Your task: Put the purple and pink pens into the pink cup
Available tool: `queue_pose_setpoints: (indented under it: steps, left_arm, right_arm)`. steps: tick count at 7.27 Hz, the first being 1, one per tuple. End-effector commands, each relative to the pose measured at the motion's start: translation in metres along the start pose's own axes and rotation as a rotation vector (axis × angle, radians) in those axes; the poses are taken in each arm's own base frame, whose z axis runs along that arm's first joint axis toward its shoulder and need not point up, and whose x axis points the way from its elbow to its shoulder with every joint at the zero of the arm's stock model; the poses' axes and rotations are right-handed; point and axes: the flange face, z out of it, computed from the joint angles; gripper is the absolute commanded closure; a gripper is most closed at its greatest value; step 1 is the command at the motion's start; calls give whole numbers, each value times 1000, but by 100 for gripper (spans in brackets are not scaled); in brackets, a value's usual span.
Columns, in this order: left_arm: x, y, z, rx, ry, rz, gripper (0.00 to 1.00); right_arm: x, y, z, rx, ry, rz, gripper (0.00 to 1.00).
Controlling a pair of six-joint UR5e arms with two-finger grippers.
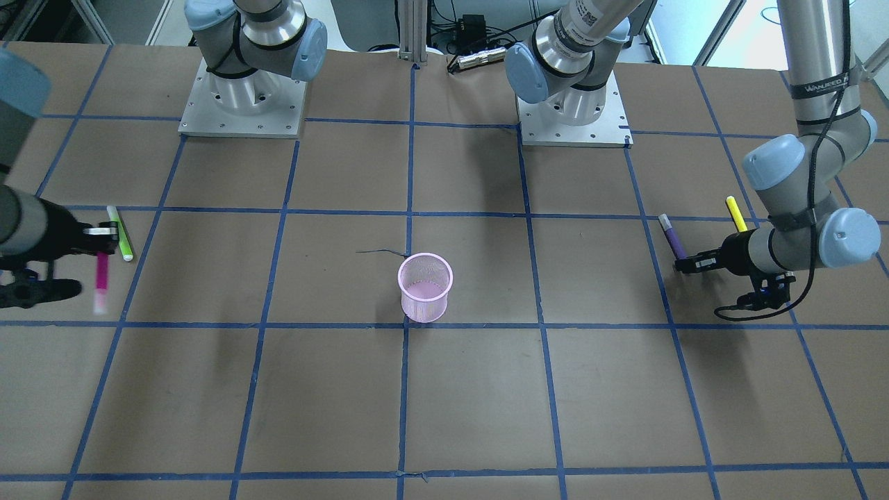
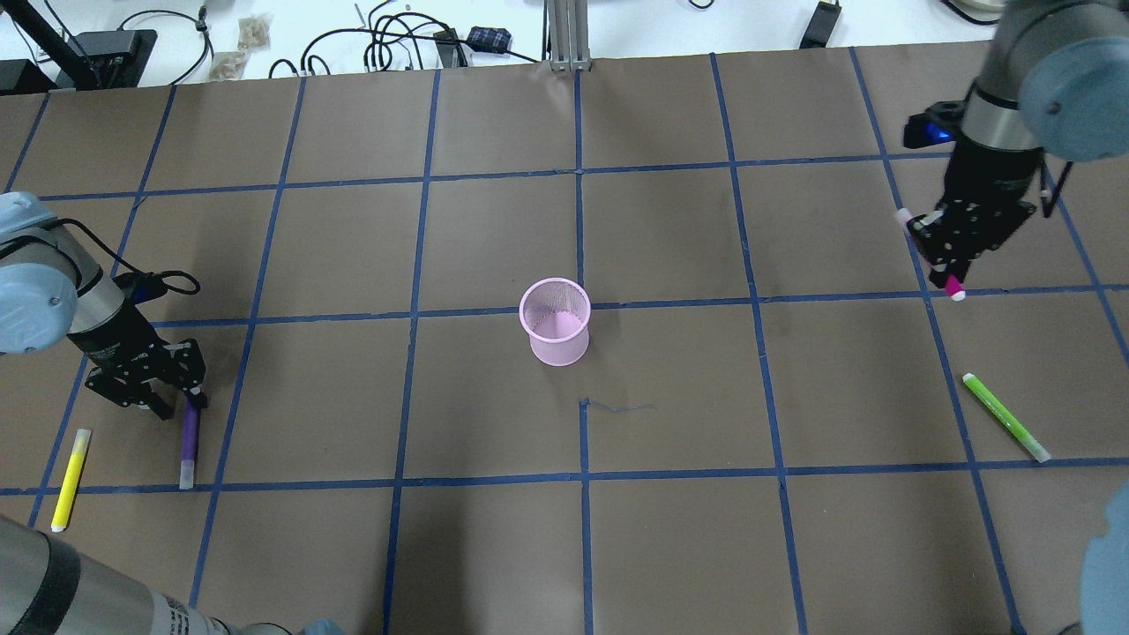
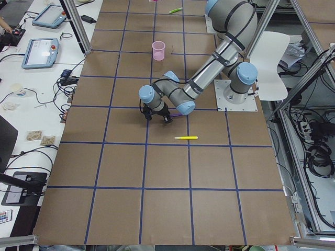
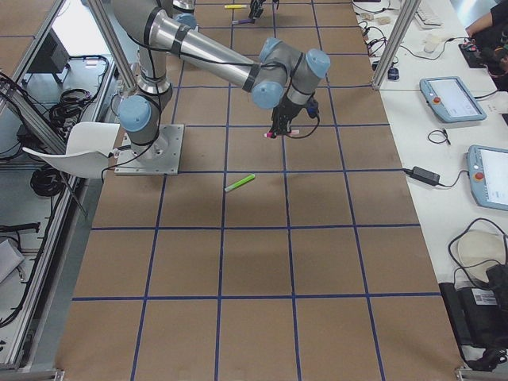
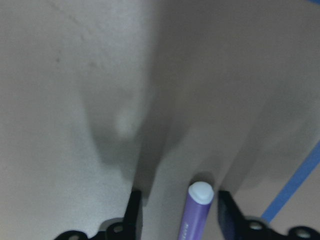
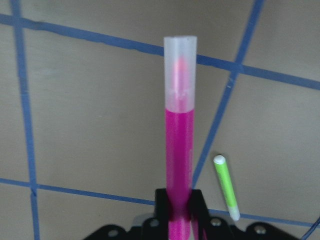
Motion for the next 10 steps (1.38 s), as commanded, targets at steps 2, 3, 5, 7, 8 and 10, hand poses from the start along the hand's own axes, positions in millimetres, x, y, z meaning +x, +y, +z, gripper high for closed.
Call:
queue_pose_setpoints:
  steps: [2, 3, 5, 7, 8, 10]
  left_arm:
    - [0, -2, 0, 8, 0, 10, 98]
    - [-1, -5, -5, 18, -1, 19, 100]
    - [1, -6, -7, 30, 22, 39, 100]
    - [0, -5, -19, 44, 19, 43, 100]
    - [2, -7, -17, 47, 36, 63, 100]
    - [4, -6, -55, 86, 11, 73, 100]
  right_arm:
    - [-184, -19, -45, 28, 361, -320, 100]
    - [-223, -16, -48, 21, 468, -394, 100]
    - [-286, -16, -33, 15, 547, -500, 100]
    - [-361, -30, -5, -26, 701, -643, 100]
    - [-396, -39, 3, -42, 781, -705, 100]
    - [-446, -37, 16, -105, 853, -819, 100]
